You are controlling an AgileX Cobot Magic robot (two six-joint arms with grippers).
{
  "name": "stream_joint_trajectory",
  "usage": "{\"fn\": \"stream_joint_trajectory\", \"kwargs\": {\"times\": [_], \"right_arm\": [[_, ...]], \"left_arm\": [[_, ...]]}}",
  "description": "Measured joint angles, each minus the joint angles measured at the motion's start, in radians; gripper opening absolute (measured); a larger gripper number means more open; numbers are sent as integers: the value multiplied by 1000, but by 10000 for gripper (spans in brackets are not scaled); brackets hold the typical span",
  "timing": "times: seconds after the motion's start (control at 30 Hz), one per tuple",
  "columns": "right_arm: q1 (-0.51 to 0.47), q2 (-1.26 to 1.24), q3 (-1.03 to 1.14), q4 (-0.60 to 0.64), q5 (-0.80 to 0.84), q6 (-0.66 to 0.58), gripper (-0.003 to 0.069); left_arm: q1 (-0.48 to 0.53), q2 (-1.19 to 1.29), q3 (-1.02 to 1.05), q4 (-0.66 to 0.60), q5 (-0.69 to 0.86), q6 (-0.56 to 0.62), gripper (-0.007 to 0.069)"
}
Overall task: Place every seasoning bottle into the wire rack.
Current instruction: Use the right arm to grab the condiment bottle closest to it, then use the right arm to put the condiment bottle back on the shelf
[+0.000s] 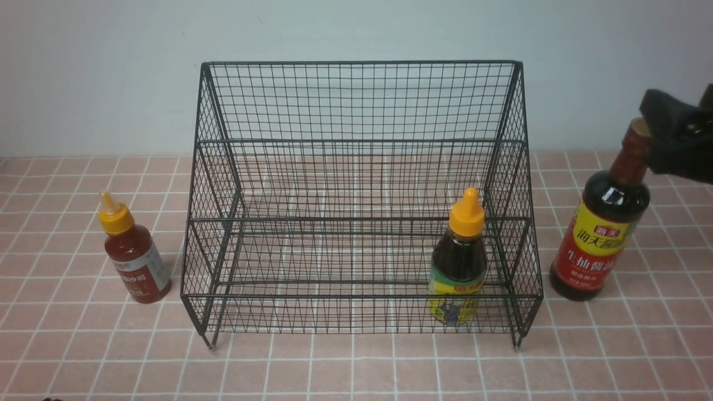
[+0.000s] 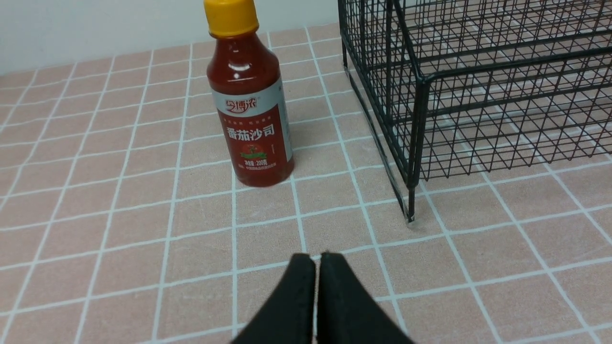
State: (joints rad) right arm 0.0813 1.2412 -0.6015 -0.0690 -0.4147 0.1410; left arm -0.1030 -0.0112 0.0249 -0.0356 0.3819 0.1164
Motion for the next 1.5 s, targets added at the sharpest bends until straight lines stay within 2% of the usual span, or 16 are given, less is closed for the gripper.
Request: {"fn": "stream_joint_trajectory", "kwargs": {"times": [0.23, 0.47, 0.53, 0.63, 0.73, 0.9, 1.07, 1.17, 1.37, 1.5], "right_arm": [[1, 79, 0, -11, -63, 73, 462], [1, 160, 0, -43, -69, 79, 456], [1, 177, 0, -52, -69, 79, 421], [1, 183, 0, -59, -71, 75, 276], [0, 179, -5, -67, -63, 63, 274], [1, 96, -42, -119, 49, 60, 274], [1, -49, -180, -181, 106, 65, 274], [2, -97, -269, -211, 99, 124, 274], [74, -102, -381, -325, 94, 288, 274], [194, -45, -446, -381, 89, 340, 273]], "left_arm": [[0, 0, 0, 0, 0, 0, -6], [0, 0, 0, 0, 0, 0, -6], [0, 0, 0, 0, 0, 0, -6], [0, 0, 0, 0, 0, 0, -6], [0, 0, 0, 0, 0, 0, -6], [0, 0, 0, 0, 0, 0, -6], [0, 0, 0, 0, 0, 0, -6], [0, 0, 0, 0, 0, 0, -6], [0, 0, 0, 0, 0, 0, -6], [0, 0, 0, 0, 0, 0, -6]]}}
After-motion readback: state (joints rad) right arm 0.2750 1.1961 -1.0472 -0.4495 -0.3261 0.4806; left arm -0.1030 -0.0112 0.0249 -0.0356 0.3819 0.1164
